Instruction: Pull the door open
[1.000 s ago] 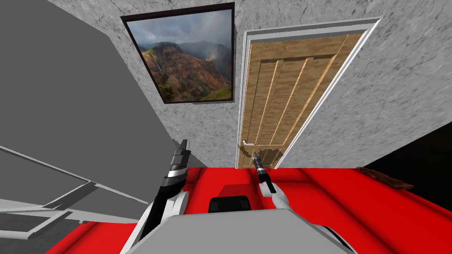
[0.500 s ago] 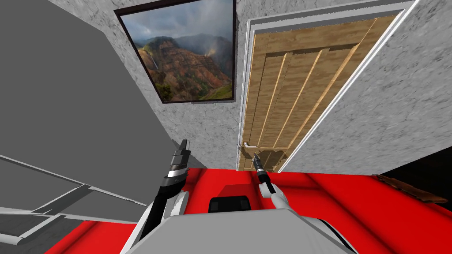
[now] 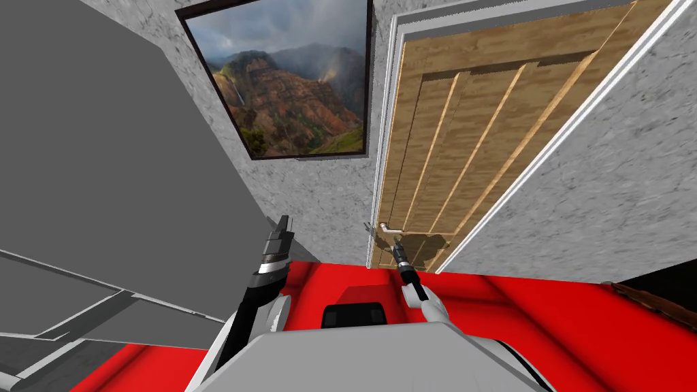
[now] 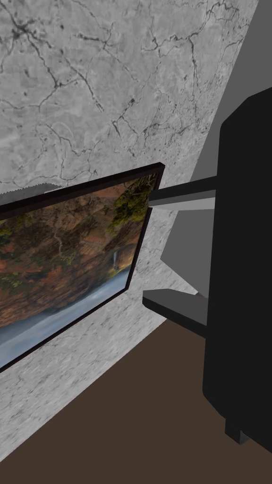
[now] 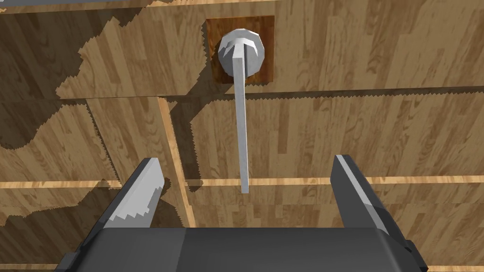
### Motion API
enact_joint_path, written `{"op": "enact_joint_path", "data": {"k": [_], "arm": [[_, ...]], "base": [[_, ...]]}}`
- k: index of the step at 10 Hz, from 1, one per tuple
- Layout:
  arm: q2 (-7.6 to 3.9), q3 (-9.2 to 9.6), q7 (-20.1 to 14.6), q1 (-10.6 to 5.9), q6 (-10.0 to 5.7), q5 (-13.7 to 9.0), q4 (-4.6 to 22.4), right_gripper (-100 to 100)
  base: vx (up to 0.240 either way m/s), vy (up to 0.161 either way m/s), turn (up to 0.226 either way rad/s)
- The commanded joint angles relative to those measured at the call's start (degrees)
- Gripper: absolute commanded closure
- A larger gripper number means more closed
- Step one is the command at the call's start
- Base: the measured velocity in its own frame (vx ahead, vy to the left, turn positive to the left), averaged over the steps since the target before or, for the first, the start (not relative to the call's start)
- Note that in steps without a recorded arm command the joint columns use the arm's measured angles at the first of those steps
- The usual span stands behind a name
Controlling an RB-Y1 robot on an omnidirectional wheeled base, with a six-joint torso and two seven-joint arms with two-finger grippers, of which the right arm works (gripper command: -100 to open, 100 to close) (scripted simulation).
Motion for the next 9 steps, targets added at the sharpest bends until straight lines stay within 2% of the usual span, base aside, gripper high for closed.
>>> {"op": "enact_joint_path", "data": {"k": [1,2,5,7,8,9], "arm": [[-1.94,-0.74,-1.44,0.70,-1.45,-0.56,1.38,-100],[-2.45,-0.94,-1.85,1.00,-1.70,-0.70,1.53,-100],[-5.34,-2.03,-4.16,2.70,-3.16,-1.52,2.43,-100],[-5.34,-2.03,-4.16,2.70,-3.16,-1.52,2.43,-100],[-6.50,-2.48,-5.08,3.39,-3.75,-1.85,2.79,-100],[-5.94,-2.33,-4.43,2.50,-3.57,-1.72,3.37,-100]], "base": [[0.140,0.052,0.216],[0.203,0.058,0.149],[0.216,0.018,0.123],[0.076,-0.006,0.025],[0.102,0.013,0.115],[0.065,0.003,0.030]]}}
